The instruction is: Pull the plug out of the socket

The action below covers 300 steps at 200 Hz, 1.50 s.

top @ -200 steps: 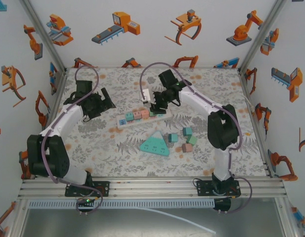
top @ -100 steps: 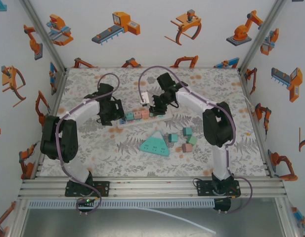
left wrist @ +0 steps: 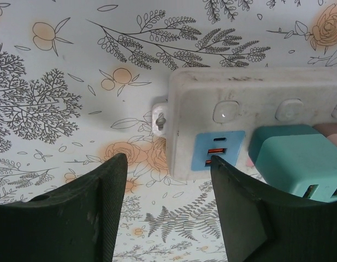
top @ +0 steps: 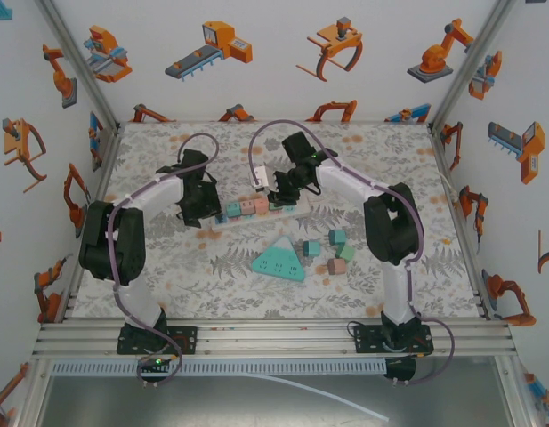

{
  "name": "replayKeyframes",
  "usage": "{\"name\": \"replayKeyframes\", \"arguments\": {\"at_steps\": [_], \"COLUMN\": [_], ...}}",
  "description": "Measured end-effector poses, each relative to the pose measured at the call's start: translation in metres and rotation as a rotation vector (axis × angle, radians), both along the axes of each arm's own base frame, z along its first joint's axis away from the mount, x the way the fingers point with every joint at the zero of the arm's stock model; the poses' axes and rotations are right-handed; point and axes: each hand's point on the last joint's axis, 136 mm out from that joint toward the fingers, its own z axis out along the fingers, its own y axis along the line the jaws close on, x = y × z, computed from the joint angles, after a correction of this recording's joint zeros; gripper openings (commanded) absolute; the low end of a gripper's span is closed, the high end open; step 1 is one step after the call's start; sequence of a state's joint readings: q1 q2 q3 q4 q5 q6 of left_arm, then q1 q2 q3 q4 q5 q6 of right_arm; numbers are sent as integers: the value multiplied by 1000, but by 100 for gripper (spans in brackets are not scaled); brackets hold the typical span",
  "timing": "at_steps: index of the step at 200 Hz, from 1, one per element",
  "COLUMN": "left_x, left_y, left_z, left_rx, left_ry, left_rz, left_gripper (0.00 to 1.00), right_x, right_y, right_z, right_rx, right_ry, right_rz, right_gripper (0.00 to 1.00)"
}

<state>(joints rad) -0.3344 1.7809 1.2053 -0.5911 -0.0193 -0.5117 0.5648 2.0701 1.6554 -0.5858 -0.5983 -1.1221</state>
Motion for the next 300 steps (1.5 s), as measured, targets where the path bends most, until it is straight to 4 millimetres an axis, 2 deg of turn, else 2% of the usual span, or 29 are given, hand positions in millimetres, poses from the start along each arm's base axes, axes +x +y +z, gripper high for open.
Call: {"name": "replayKeyframes", "arguments": {"at_steps": [44, 124, 182, 196, 236, 263, 300], "left_x": [1, 3, 3, 3, 3, 3, 3], "left_y": [-6, -11, -10, -9, -10, -10, -8], "left_z": [1, 0, 1, 1, 0, 1, 2], "left_rx": [20, 27, 36, 38, 45, 50, 57], "left_ry": [-7, 1, 5, 5, 3, 2, 3], "left_rz": [-32, -47, -45, -45, -48, -47, -45], "left_gripper": [55, 55, 55, 55, 55, 55, 55], "right_x": [-1, 1, 4, 4, -2, -2, 7], "right_y": [1, 1, 2, 1, 2, 3, 1], "right_z": [-2, 2, 11, 12, 1, 2, 19], "right_rx": [4, 17, 50, 54, -20, -27, 62], "right_ry": [15, 49, 100, 107, 44, 42, 175], "right_rz": [-2, -39, -80, -84, -47, -57, -168], "right_gripper": [25, 10, 8, 4, 4, 4, 1]}}
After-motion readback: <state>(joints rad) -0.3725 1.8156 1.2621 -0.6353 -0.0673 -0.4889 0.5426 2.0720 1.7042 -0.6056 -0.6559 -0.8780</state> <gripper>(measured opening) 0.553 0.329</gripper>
